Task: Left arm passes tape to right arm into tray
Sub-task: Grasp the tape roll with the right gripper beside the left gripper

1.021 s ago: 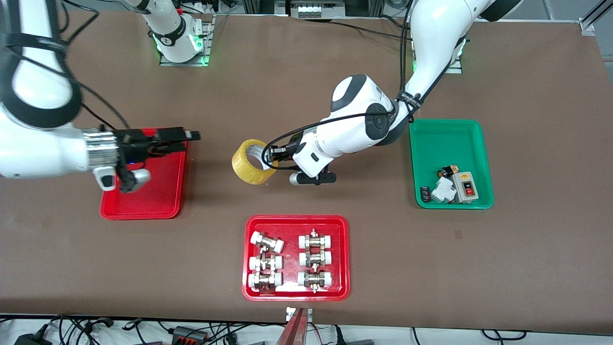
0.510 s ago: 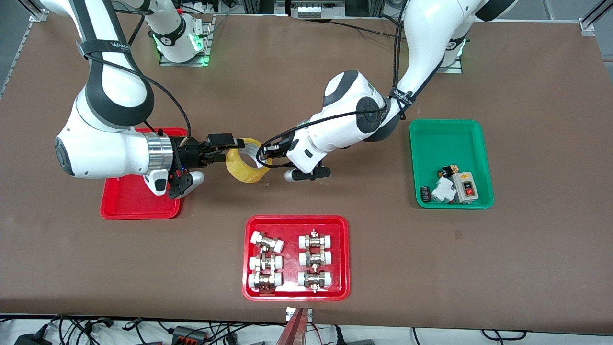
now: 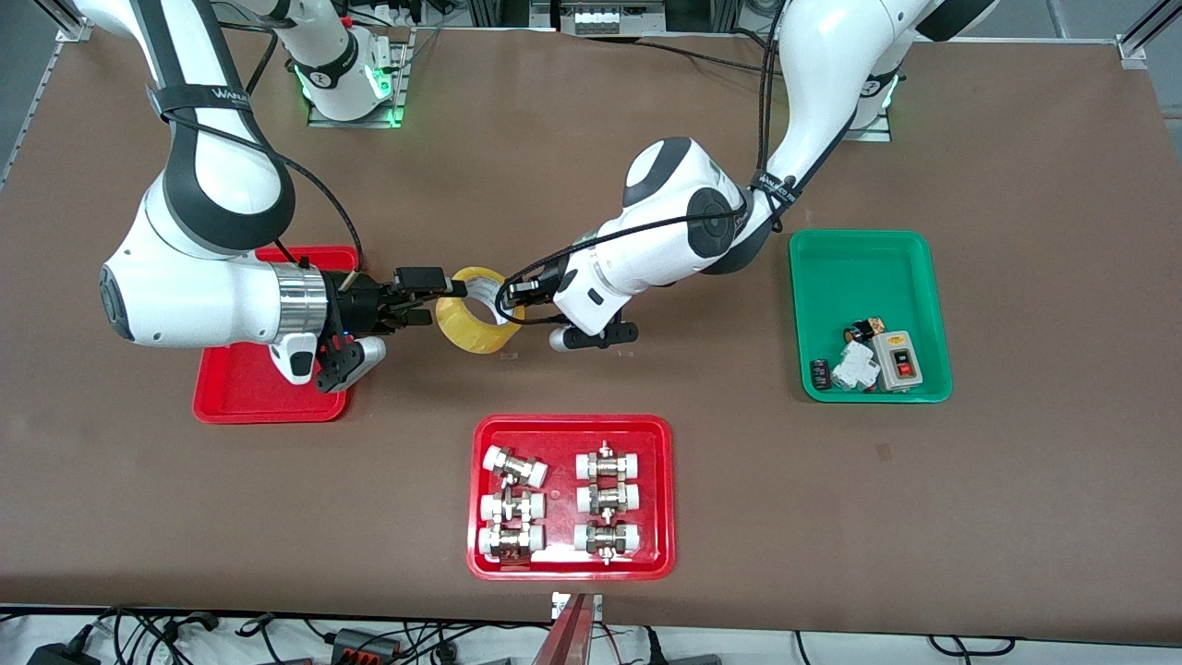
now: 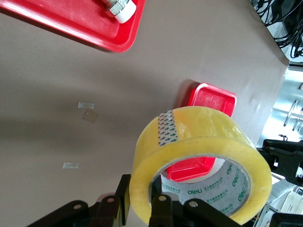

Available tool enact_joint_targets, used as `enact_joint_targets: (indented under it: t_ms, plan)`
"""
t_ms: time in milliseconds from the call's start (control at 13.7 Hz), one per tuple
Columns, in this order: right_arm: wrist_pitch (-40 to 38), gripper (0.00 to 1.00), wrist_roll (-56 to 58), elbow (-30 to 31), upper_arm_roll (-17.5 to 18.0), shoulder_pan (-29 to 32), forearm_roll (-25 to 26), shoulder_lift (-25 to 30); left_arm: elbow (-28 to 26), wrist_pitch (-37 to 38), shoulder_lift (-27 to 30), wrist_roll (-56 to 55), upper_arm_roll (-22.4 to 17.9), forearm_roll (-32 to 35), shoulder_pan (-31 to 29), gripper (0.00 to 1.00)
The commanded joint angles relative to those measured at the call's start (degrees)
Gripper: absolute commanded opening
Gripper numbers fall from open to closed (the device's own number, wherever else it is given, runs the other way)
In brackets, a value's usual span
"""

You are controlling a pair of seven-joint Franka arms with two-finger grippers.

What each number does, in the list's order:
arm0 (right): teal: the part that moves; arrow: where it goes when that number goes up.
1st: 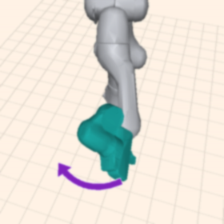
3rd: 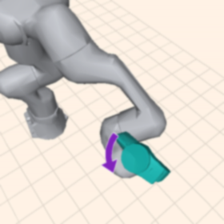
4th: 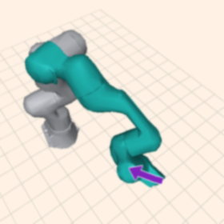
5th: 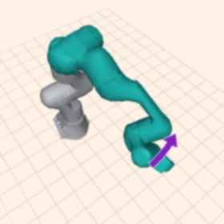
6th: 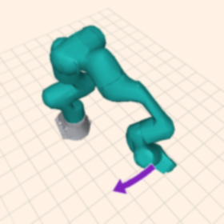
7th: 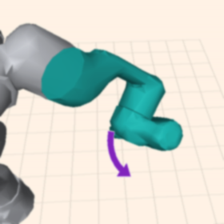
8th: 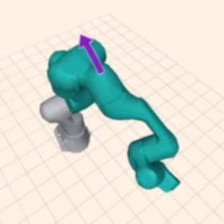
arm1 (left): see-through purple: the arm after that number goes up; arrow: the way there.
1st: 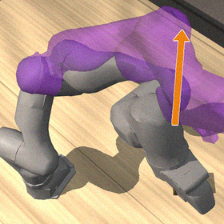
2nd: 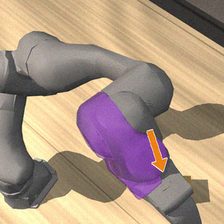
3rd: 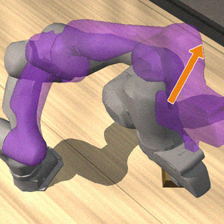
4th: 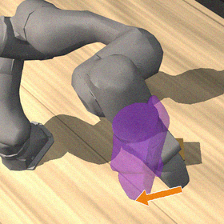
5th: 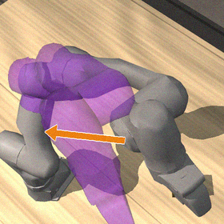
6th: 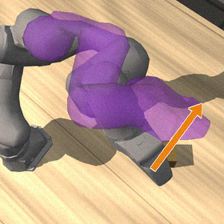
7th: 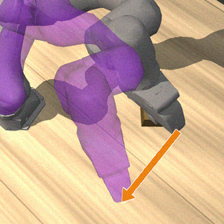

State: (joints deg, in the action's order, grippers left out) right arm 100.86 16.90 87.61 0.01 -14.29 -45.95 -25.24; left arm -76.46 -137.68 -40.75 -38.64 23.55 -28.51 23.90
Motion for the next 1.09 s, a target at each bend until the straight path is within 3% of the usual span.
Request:
enact_joint_targets:
  t_ms: [0,219,292,438,510,583,729,875,1021]
  plan:
    - [0.5,0.56,3.0,-0.9,0.1,0.1,-0.7,-0.8,2.2,-0.2,-0.8,0.3,-0.2,-0.6,0.5,0.03]
    - [0.7,0.06,3.5,-0.9,0.1,0.2,-0.7,-1.0,2.2,-0.2,-0.8,0.3,-0.2,-0.6,0.5,0.03]
    - [0.7,0.0,3.6,-0.9,0.1,0.3,-0.6,-1.0,2.2,-0.2,-0.8,0.3,-0.2,-0.6,0.5,0.03]
    - [0.7,0.0,3.6,-0.9,0.1,0.3,-0.4,-1.0,2.2,-0.2,-0.8,0.1,-0.2,-0.7,0.5,0.04]
    - [0.7,0.0,3.6,-1.1,0.1,0.3,-0.4,-1.0,2.2,-0.2,-0.6,-0.1,-0.2,-0.8,0.2,0.27]
    - [0.7,0.0,3.7,-1.0,0.1,0.4,-0.4,-1.0,2.2,-0.1,-0.1,0.5,-0.3,0.0,-0.1,0.99]
    - [0.7,0.0,3.6,-1.1,0.1,0.4,-0.4,-1.0,2.1,0.4,0.8,0.6,-0.3,0.8,-1.7,1.0]
    - [0.3,0.0,3.8,-1.1,-0.2,0.7,-0.2,-1.0,-1.2,2.5,5.0,0.6,-0.5,0.7,-4.5,1.0]
    - [-0.6,0.0,8.6,-1.0,-0.4,3.1,-0.2,-1.0,-3.1,11.3,8.6,0.6,-0.5,1.4,-9.2,1.0]
